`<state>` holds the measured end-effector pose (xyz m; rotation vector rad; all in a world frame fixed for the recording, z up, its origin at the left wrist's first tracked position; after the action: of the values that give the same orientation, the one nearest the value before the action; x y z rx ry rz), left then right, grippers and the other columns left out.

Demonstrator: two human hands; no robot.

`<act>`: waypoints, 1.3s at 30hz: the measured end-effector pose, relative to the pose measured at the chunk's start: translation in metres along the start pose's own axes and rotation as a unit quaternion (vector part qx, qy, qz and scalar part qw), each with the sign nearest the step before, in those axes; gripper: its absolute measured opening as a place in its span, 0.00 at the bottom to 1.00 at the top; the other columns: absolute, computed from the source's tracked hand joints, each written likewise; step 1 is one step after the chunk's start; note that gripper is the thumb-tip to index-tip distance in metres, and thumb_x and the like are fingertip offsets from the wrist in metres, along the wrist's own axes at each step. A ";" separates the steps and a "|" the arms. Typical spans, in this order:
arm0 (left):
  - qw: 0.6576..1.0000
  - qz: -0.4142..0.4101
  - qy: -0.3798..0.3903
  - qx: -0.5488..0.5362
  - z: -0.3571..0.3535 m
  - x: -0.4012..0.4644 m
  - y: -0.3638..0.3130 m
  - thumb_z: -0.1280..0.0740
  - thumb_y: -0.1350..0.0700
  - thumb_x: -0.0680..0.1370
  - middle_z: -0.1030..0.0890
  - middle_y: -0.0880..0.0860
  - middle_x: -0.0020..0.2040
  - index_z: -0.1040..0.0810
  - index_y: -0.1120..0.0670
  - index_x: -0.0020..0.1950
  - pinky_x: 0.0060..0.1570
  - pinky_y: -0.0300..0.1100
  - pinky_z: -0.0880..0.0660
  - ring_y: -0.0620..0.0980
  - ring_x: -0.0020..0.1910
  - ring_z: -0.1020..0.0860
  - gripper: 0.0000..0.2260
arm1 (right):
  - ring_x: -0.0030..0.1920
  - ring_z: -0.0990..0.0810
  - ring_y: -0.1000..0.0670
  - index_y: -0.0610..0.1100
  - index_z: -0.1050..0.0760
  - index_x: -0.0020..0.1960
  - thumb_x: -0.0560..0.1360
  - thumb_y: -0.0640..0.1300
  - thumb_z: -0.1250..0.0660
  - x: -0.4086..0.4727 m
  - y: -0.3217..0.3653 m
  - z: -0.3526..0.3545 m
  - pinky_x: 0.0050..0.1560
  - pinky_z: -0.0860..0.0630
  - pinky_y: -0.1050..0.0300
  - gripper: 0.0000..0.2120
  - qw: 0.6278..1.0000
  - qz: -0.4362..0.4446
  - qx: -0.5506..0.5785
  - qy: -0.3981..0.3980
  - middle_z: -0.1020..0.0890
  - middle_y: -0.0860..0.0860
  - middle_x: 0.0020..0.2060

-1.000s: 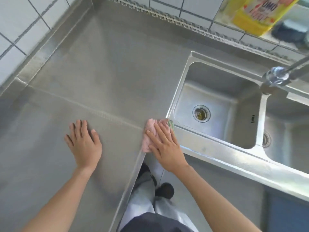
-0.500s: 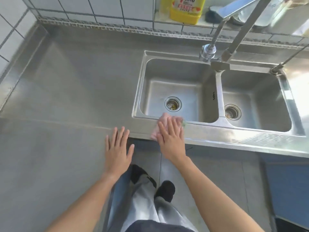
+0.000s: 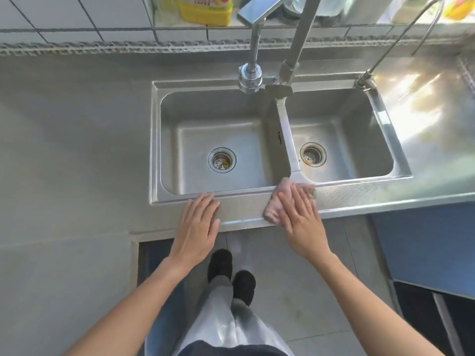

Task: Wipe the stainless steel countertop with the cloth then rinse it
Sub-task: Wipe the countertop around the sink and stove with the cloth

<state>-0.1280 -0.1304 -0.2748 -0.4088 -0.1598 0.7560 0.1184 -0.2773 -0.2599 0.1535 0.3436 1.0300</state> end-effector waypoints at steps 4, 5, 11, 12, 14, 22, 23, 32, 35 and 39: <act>0.999 -0.021 0.010 -0.024 -0.020 0.058 -0.042 0.41 0.54 0.84 0.31 0.51 0.79 0.29 0.55 0.76 0.81 0.54 0.42 0.52 0.81 0.36 0.20 | 0.84 0.53 0.41 0.52 0.35 0.80 0.86 0.51 0.45 0.029 0.017 -0.004 0.81 0.54 0.35 0.23 0.960 -0.259 0.071 -0.083 0.47 0.44 0.84; 0.999 -0.029 0.018 -0.022 -0.026 0.066 -0.049 0.42 0.55 0.84 0.31 0.51 0.79 0.29 0.55 0.77 0.81 0.54 0.41 0.51 0.81 0.36 0.21 | 0.84 0.52 0.41 0.51 0.34 0.80 0.86 0.51 0.44 0.032 0.034 -0.011 0.81 0.53 0.34 0.22 0.969 -0.224 0.054 -0.090 0.45 0.43 0.83; 0.995 -0.074 0.055 0.033 -0.050 0.073 -0.060 0.44 0.47 0.83 0.34 0.48 0.81 0.33 0.52 0.79 0.83 0.53 0.47 0.48 0.83 0.42 0.24 | 0.84 0.52 0.46 0.53 0.40 0.82 0.86 0.52 0.43 0.015 0.022 -0.016 0.83 0.51 0.41 0.25 0.998 0.040 0.013 -0.048 0.45 0.48 0.84; 0.995 -0.071 0.060 0.037 -0.051 0.073 -0.060 0.44 0.45 0.83 0.34 0.48 0.81 0.32 0.51 0.78 0.83 0.54 0.47 0.48 0.83 0.43 0.24 | 0.84 0.53 0.46 0.54 0.41 0.82 0.86 0.53 0.46 0.013 0.000 -0.009 0.83 0.52 0.42 0.25 0.999 0.019 -0.001 -0.046 0.45 0.48 0.84; 0.995 -0.061 0.066 0.049 -0.050 0.075 -0.061 0.46 0.41 0.84 0.36 0.47 0.82 0.31 0.50 0.78 0.83 0.53 0.49 0.47 0.84 0.45 0.25 | 0.84 0.56 0.45 0.53 0.44 0.83 0.86 0.54 0.53 0.010 -0.053 0.008 0.83 0.52 0.40 0.26 0.995 -0.091 -0.016 -0.034 0.49 0.47 0.84; 0.993 -0.053 0.077 0.066 -0.042 0.078 -0.057 0.48 0.41 0.85 0.38 0.46 0.83 0.32 0.50 0.80 0.82 0.55 0.46 0.47 0.84 0.47 0.26 | 0.84 0.59 0.40 0.54 0.44 0.83 0.87 0.52 0.50 0.042 -0.078 0.023 0.81 0.58 0.33 0.25 0.946 -0.313 0.032 -0.079 0.54 0.44 0.84; 0.993 -0.048 0.081 0.065 -0.042 0.076 -0.053 0.48 0.42 0.85 0.38 0.46 0.83 0.32 0.50 0.80 0.82 0.55 0.46 0.47 0.84 0.47 0.25 | 0.84 0.59 0.39 0.55 0.44 0.83 0.87 0.52 0.49 0.044 -0.052 0.015 0.81 0.57 0.33 0.25 0.960 -0.269 0.023 -0.080 0.54 0.44 0.84; 0.992 -0.083 0.099 -0.010 -0.051 0.088 -0.097 0.47 0.51 0.85 0.39 0.49 0.83 0.33 0.51 0.80 0.83 0.53 0.48 0.48 0.84 0.47 0.22 | 0.84 0.58 0.48 0.58 0.50 0.84 0.87 0.55 0.49 0.008 -0.050 0.000 0.83 0.56 0.43 0.26 0.994 0.094 -0.048 0.007 0.51 0.50 0.84; 0.988 -0.105 0.107 -0.036 -0.059 0.095 -0.133 0.41 0.53 0.85 0.37 0.49 0.83 0.31 0.53 0.79 0.83 0.53 0.46 0.48 0.84 0.44 0.22 | 0.84 0.59 0.48 0.58 0.48 0.83 0.87 0.56 0.50 0.010 -0.129 0.031 0.83 0.55 0.40 0.26 0.999 0.006 -0.030 0.013 0.53 0.50 0.84; 0.982 -0.130 0.124 -0.051 -0.076 0.106 -0.183 0.41 0.51 0.85 0.39 0.49 0.83 0.34 0.52 0.81 0.83 0.51 0.48 0.47 0.84 0.46 0.23 | 0.84 0.54 0.44 0.56 0.42 0.83 0.87 0.52 0.47 0.020 -0.183 0.056 0.82 0.51 0.38 0.24 0.982 -0.183 0.013 -0.046 0.48 0.47 0.84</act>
<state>0.0861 -0.1997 -0.2685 -0.5636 -0.0176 0.4354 0.2959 -0.3511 -0.2641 0.1546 0.2877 0.6531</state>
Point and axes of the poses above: each hand's wrist, its own x-axis towards the middle knuckle, its own z-axis out of the back of the hand, y = z × x, the point moved 5 cm from there along x, towards the middle knuckle
